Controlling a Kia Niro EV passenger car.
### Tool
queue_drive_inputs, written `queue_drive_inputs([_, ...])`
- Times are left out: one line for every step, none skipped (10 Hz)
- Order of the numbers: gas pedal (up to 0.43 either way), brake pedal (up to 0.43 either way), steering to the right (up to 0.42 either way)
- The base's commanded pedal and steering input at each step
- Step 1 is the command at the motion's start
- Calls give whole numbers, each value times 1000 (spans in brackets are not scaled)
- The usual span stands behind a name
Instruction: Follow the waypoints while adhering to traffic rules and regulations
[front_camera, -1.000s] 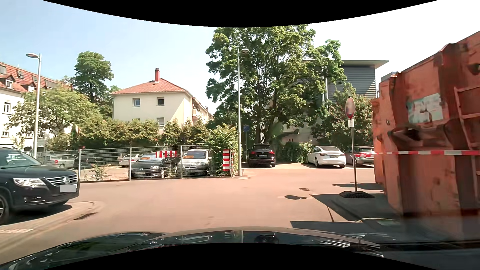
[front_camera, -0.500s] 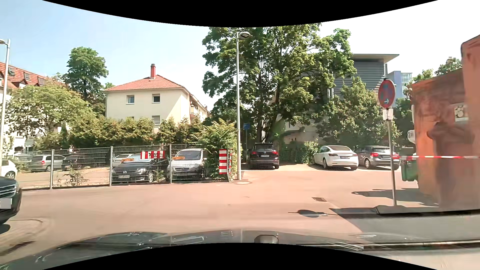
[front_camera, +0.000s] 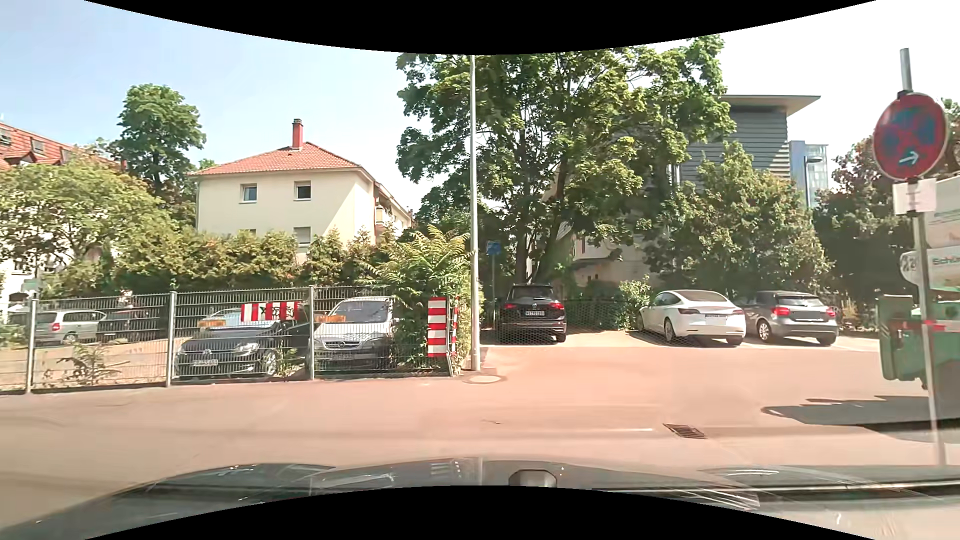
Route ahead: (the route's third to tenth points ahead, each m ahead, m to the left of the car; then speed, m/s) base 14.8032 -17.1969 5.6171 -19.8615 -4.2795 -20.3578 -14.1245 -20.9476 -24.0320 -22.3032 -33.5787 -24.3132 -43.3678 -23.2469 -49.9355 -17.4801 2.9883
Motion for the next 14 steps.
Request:
queue_drive_inputs([0, 30, 43])
queue_drive_inputs([0, 24, 61])
queue_drive_inputs([0, 6, 82])
queue_drive_inputs([0, 0, 97])
queue_drive_inputs([0, 0, 118])
queue_drive_inputs([0, 0, 140])
queue_drive_inputs([0, 0, 163])
queue_drive_inputs([0, 0, 184])
queue_drive_inputs([0, 0, 209])
queue_drive_inputs([0, 0, 225])
queue_drive_inputs([0, 0, 247])
queue_drive_inputs([0, 0, 273])
queue_drive_inputs([0, 0, 298])
queue_drive_inputs([0, 0, 320])
